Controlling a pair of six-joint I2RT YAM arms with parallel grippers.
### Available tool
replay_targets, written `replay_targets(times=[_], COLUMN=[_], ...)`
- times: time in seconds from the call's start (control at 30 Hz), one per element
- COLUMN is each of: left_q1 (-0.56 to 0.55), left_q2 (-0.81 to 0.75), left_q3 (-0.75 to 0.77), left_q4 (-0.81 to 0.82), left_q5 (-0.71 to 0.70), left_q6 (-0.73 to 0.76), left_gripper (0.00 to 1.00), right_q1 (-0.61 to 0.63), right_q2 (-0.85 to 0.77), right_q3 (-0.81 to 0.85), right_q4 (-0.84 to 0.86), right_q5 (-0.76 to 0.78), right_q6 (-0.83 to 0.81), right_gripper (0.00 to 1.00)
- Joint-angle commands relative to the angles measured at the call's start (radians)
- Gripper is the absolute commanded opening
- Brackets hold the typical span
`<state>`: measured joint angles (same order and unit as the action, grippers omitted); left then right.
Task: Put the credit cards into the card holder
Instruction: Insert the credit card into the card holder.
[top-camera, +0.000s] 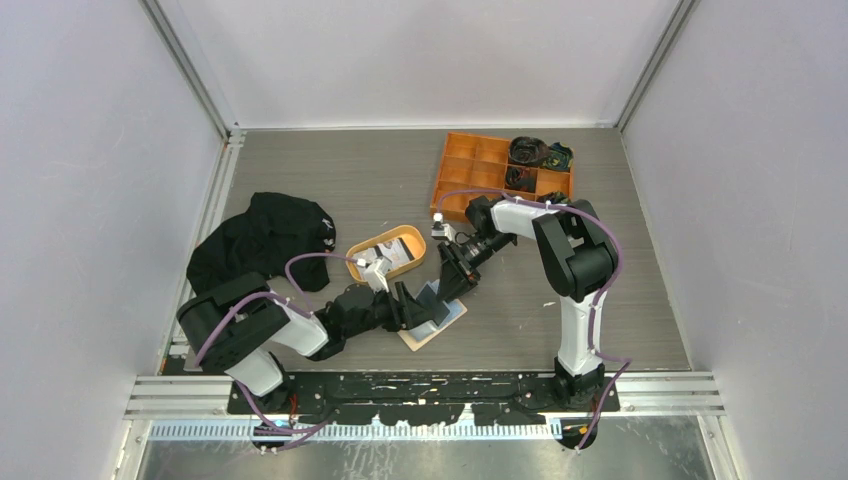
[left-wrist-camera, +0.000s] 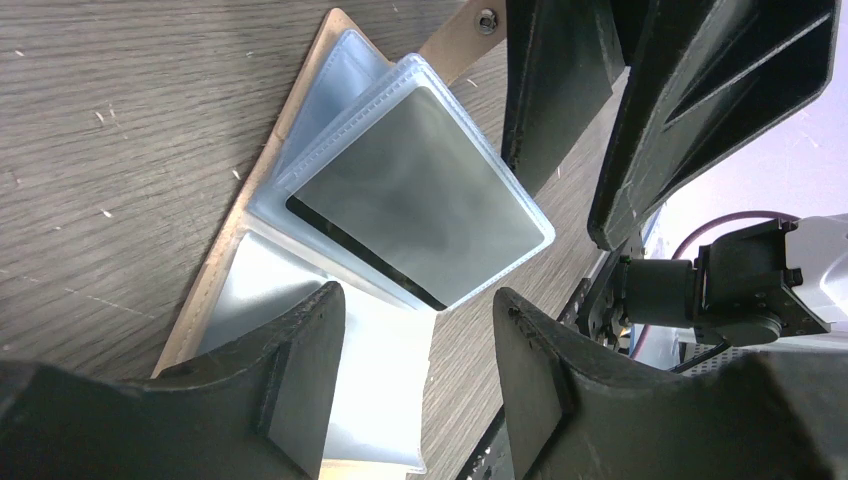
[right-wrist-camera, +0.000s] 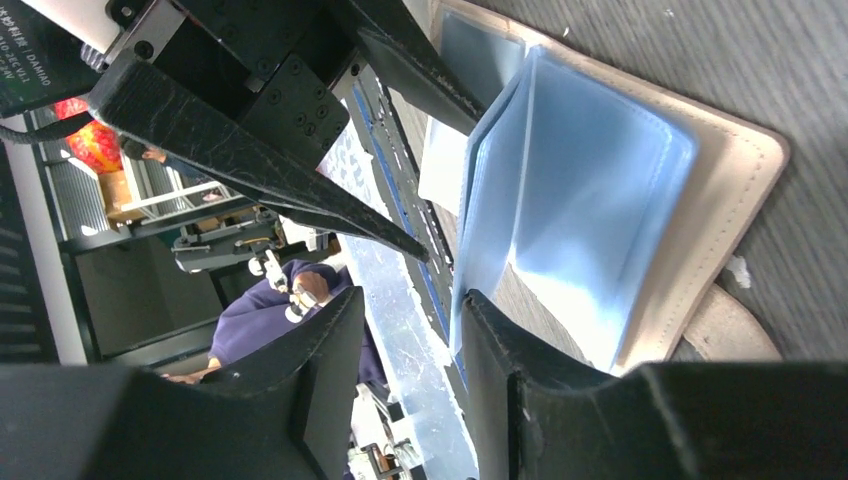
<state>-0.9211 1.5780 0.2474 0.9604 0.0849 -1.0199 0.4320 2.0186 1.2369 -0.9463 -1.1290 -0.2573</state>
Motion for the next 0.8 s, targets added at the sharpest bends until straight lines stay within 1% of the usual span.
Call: replay_targets(times=[0.0, 0.07, 0.23, 0.4, 0.6, 0.77], left_q1=[0.009, 0.01, 0.011, 0.013, 0.013, 0.013], left_q2=[0.003, 0.003, 0.002, 0.0, -0.011, -0.002], left_q3=[-0.021, -0.026, -0.035, -0.041, -0.056, -0.059], left_q4=[0.058, 0.064, 0.076, 0.078, 0.073, 0.091], left_q5=[-0.039, -0.041, -0.044, -0.046, -0.059, -0.066], left_q6=[-0.017, -0.02, -0.024, -0.026, -0.027, -0.034], left_gripper=[0.57, 0.57, 0.57, 0.56, 0.56, 0.52], right_q1=[0.009, 0.013, 0.016, 0.033, 0.043, 0.056], right_q2=[0.001, 0.007, 0.019, 0.019, 0.009, 0.012], right_q3=[0.029, 0.027, 0.025, 0.026, 0.025, 0.026], right_q4=[-0.026, -0.02, -0.007, 0.003, 0.011, 0.003], right_q5=[-0.052, -0.05, -0.048, -0.013, -0.009, -0.021], right_q6=[-0.021, -0.014, 0.0, 0.005, 0.01, -0.003], right_gripper=[0.44, 0.37, 0.24, 0.15, 0.15, 0.21])
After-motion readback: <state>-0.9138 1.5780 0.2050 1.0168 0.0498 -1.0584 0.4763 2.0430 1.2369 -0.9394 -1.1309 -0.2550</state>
